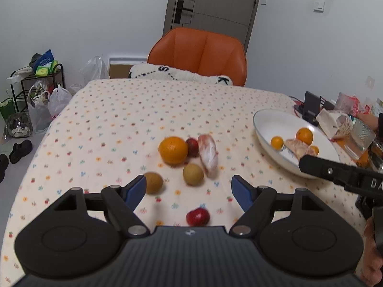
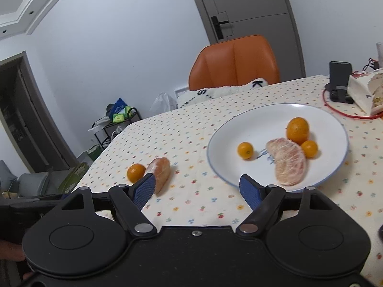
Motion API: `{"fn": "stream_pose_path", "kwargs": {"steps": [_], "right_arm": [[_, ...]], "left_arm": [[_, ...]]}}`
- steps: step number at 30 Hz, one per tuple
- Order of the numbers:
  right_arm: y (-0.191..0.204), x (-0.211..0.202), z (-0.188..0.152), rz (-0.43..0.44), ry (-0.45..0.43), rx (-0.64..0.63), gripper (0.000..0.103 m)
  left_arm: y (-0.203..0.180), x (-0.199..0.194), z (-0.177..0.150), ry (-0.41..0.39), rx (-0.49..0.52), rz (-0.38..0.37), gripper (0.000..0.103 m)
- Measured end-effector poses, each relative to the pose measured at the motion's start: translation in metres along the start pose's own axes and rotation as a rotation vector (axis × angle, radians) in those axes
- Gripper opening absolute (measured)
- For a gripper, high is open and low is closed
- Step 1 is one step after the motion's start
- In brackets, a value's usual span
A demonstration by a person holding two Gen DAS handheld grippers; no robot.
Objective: Organize fruits
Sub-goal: 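Move the left gripper to the red plum and close on it, then grasp a small brown kiwi with the right gripper while the left gripper holds the plum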
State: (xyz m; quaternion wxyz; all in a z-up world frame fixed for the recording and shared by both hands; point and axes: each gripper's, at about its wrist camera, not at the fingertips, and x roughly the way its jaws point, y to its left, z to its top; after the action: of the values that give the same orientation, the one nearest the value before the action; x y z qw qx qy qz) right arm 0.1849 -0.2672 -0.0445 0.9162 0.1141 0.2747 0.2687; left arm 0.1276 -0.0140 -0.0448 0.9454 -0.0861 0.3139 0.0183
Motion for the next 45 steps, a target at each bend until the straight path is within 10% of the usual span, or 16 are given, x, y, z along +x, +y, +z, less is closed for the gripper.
{"fn": "stream_pose_path", "kwargs": {"steps": [15, 25, 45], "right_arm": [[0.023, 0.013, -0.019, 0.021, 0.053, -0.025, 0.077], [0.035, 0.026, -0.021, 0.032, 0.074, -0.036, 0.077], [0.072, 0.064, -0.017, 0.099, 0.119, -0.074, 0.047]], "left_arm": [[0.007, 0.005, -0.029, 0.008, -0.017, -0.025, 0.065], [0.009, 0.014, -0.032, 0.016, -0.032, -0.076, 0.021], [0.056, 0.005, -0.022, -0.017, -0.103, -0.016, 0.021]]}}
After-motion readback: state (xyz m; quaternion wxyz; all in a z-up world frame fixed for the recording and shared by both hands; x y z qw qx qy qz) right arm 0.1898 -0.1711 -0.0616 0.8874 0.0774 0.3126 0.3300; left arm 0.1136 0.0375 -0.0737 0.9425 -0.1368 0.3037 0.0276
